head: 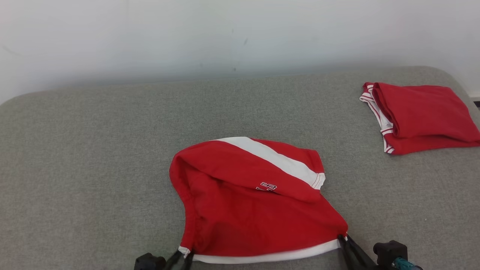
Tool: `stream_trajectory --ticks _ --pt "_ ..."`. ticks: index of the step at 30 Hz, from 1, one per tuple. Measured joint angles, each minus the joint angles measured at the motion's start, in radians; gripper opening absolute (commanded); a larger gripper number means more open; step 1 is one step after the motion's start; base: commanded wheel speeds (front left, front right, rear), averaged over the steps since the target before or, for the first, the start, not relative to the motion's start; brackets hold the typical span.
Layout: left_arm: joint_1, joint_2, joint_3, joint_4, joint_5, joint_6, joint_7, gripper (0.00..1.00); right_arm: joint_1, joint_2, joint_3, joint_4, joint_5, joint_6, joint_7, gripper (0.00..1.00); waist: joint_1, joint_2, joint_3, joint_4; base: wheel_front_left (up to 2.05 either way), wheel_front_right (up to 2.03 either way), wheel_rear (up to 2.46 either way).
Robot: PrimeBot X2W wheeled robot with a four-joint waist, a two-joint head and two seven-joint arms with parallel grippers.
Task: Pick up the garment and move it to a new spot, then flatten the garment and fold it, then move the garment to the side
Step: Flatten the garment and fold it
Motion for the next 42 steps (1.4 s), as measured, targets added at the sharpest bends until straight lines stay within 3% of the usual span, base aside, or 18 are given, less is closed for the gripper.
stream_trajectory --ticks 5,13,19,25,31,35,42 --pt "0.008 -0.005 0.024 -0.021 -0.031 -0.001 0.0 0.0 0.004 -0.008 -0.002 -0.025 0.018 0.0 -0.001 0.0 0.0 0.0 -0.011 0.006 0.0 0.0 0.0" --pt "0.099 -0.018 0.128 -0.194 -0.006 -0.001 0.0 0.0 0.078 -0.023 -0.041 -0.158 0.02 0.0 -0.001 0.0 -0.0001 0.0 -0.036 0.009 0.0 0.0 0.0" --pt "0.046 -0.002 0.173 -0.277 0.026 -0.001 0.0 0.0 0.029 -0.032 -0.033 -0.248 0.027 0.0 -0.001 0.0 -0.0001 0.0 -0.042 0.005 0.0 0.0 0.0" --pt "-0.203 0.059 0.126 -0.295 0.009 -0.001 0.042 0.0 -0.162 -0.072 -0.005 -0.278 0.049 0.0 0.022 0.0 0.0 0.0 -0.017 -0.001 0.0 0.0 0.0" --pt "-0.565 0.118 0.095 -0.291 -0.089 -0.001 0.161 0.0 -0.482 -0.099 0.002 -0.271 0.105 0.0 0.086 0.0 0.0 0.0001 0.056 -0.009 0.0 0.0 0.0" --pt "-0.821 0.118 0.133 -0.234 -0.156 -0.001 0.25 0.0 -0.735 -0.111 -0.002 -0.236 0.143 0.0 0.13 0.0 0.0002 0.0001 0.132 -0.015 0.0 0.0 0.0" --pt "-1.248 0.092 0.121 -0.098 -0.127 0.002 0.349 0.0 -1.141 -0.118 -0.017 -0.13 0.202 0.0 0.201 0.0 0.0003 0.0002 0.29 -0.026 0.0 0.0 0.0"
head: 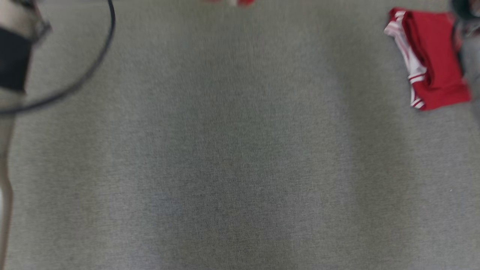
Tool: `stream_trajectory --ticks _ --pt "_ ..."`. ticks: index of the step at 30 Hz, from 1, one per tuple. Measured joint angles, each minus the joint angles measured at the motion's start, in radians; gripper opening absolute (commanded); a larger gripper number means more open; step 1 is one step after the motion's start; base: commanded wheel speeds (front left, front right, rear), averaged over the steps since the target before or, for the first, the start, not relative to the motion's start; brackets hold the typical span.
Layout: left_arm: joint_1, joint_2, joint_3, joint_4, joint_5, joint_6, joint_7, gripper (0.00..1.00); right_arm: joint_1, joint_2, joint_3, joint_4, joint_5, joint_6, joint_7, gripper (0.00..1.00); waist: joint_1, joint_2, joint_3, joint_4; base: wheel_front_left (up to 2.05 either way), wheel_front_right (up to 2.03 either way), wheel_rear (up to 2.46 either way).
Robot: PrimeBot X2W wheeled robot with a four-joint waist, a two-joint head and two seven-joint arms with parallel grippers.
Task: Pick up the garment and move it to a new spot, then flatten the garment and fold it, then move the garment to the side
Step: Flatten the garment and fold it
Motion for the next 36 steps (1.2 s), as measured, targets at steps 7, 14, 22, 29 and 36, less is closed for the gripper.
stream_trajectory --ticks 7,14,22,29,36 --pt "-0.294 -0.058 0.012 0.188 0.019 0.014 0.001 0.0 -0.306 0.002 -0.046 0.17 0.058 0.0 0.069 0.0 0.0001 0.0001 0.152 -0.004 0.0 0.0 0.0" --pt "-0.441 -0.109 0.0 0.339 0.02 0.006 -0.046 0.0 -0.46 0.014 -0.027 0.298 0.054 0.0 0.052 0.0 0.0001 0.0002 0.262 -0.007 0.0 0.0 0.0" --pt "-0.44 -0.137 -0.01 0.448 -0.027 0.0 -0.159 0.0 -0.463 0.039 0.032 0.361 0.071 0.0 -0.016 0.0 -0.0001 0.0001 0.322 -0.005 0.0 0.0 0.0" --pt "-0.22 -0.147 -0.051 0.388 -0.113 -0.001 -0.269 0.0 -0.283 0.04 0.112 0.328 0.129 0.0 -0.085 0.0 -0.0003 0.0 0.275 -0.003 0.0 0.0 0.0" --pt "0.048 -0.134 -0.07 0.282 -0.174 -0.002 -0.326 0.0 -0.043 0.025 0.156 0.261 0.192 0.0 -0.134 0.0 -0.0005 -0.0002 0.204 -0.002 0.0 0.0 0.0"
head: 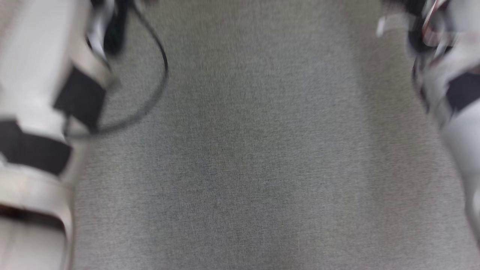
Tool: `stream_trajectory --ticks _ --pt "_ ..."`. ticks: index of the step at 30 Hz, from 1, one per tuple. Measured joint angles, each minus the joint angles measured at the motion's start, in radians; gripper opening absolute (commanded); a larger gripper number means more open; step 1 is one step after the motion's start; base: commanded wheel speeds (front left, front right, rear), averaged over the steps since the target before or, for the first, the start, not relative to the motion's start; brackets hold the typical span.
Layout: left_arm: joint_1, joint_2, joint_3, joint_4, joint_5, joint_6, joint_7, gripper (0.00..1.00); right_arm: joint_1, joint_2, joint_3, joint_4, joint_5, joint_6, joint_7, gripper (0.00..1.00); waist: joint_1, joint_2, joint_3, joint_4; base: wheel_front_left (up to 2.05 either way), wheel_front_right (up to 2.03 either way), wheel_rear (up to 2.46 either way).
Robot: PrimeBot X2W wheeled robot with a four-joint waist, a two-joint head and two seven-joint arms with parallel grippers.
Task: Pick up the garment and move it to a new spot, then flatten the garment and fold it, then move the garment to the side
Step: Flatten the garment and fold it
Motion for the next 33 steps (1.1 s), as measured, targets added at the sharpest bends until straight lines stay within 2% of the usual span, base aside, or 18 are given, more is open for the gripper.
stream_trajectory --ticks 4,12,19,24,33 --pt "0.204 0.0 0.009 -0.092 -0.025 0.008 -0.015 0.0 0.199 -0.01 0.011 -0.051 0.022 0.0 -0.024 0.0 -0.0001 -0.0001 -0.058 0.0 0.0 0.0 0.0" --pt "0.625 -0.001 0.032 -0.329 -0.044 0.089 -0.021 0.0 0.579 -0.031 -0.007 -0.197 0.039 0.0 -0.044 0.0 -0.0003 -0.0002 -0.181 0.001 0.0 0.0 0.0" --pt "0.935 0.003 0.054 -0.462 -0.063 0.14 -0.022 0.0 0.896 -0.072 -0.101 -0.324 0.004 0.0 -0.022 0.0 -0.0003 -0.0003 -0.281 0.011 0.0 0.0 0.0" --pt "1.136 0.004 0.077 -0.543 -0.078 0.157 -0.022 0.0 1.111 -0.041 -0.186 -0.435 -0.049 0.0 0.027 0.0 -0.0003 -0.0003 -0.345 0.015 0.0 0.0 0.0" --pt "1.377 -0.005 0.116 -0.634 -0.072 0.186 -0.022 0.0 1.464 0.073 -0.337 -0.674 -0.191 0.001 0.171 0.0 -0.0001 -0.0003 -0.439 0.03 0.0 0.0 0.0"
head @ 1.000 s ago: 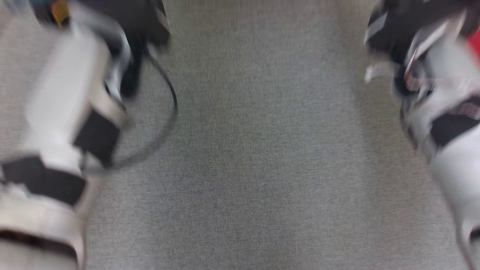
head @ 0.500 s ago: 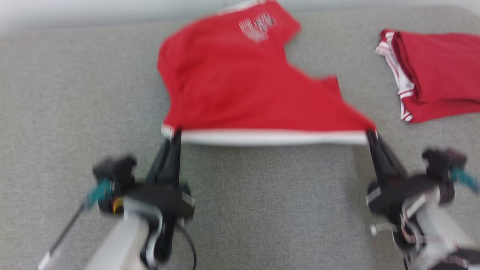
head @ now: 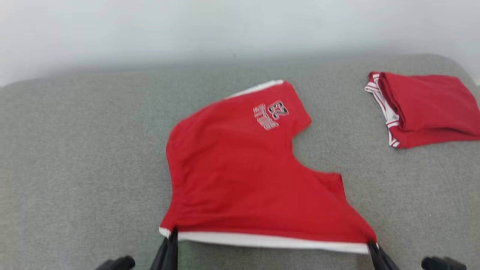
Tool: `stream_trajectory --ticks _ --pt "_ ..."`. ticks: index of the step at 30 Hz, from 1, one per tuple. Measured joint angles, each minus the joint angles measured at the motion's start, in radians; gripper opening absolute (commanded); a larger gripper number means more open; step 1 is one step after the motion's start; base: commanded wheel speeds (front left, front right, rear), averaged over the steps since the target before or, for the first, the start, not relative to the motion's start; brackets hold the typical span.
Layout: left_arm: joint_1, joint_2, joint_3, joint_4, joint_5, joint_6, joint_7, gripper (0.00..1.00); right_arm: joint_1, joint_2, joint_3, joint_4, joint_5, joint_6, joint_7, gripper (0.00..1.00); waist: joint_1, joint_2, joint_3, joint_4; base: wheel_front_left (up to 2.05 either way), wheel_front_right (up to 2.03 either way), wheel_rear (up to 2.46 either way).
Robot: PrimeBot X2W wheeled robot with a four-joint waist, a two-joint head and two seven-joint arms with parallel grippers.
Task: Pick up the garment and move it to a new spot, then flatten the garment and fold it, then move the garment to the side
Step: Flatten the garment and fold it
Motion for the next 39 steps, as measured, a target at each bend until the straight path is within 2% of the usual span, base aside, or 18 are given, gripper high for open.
stream_trajectory --ticks 7,12,18,29,39 --pt "0.068 -0.013 0.002 -0.011 0.001 -0.002 0.0 0.0 0.147 0.071 -0.095 -0.157 -0.058 0.0 0.084 0.0 0.0001 0.0001 -0.035 0.025 0.0 0.0 0.0" --pt "0.063 -0.026 0.012 -0.022 0.008 -0.003 0.0 0.0 0.132 0.082 -0.108 -0.221 -0.087 0.0 0.115 0.0 0.0003 0.0003 -0.032 0.027 0.0 0.0 0.0" --pt "0.024 -0.04 0.015 -0.039 0.008 -0.008 0.005 0.0 0.035 0.064 -0.113 -0.243 -0.098 0.0 0.141 0.0 0.0003 0.0003 -0.023 0.029 0.0 0.0 0.0" --pt "-0.08 -0.063 0.001 -0.025 0.006 -0.007 0.04 0.0 -0.151 0.01 -0.106 -0.142 -0.095 -0.001 0.154 0.0 0.0003 0.0003 -0.008 0.052 0.0 0.0 0.0" --pt "-0.261 -0.081 0.013 0.078 -0.017 0.007 0.115 0.0 -0.423 -0.041 -0.023 0.065 -0.095 -0.001 0.161 0.0 0.0004 0.0003 0.031 0.057 0.0 0.0 0.0"
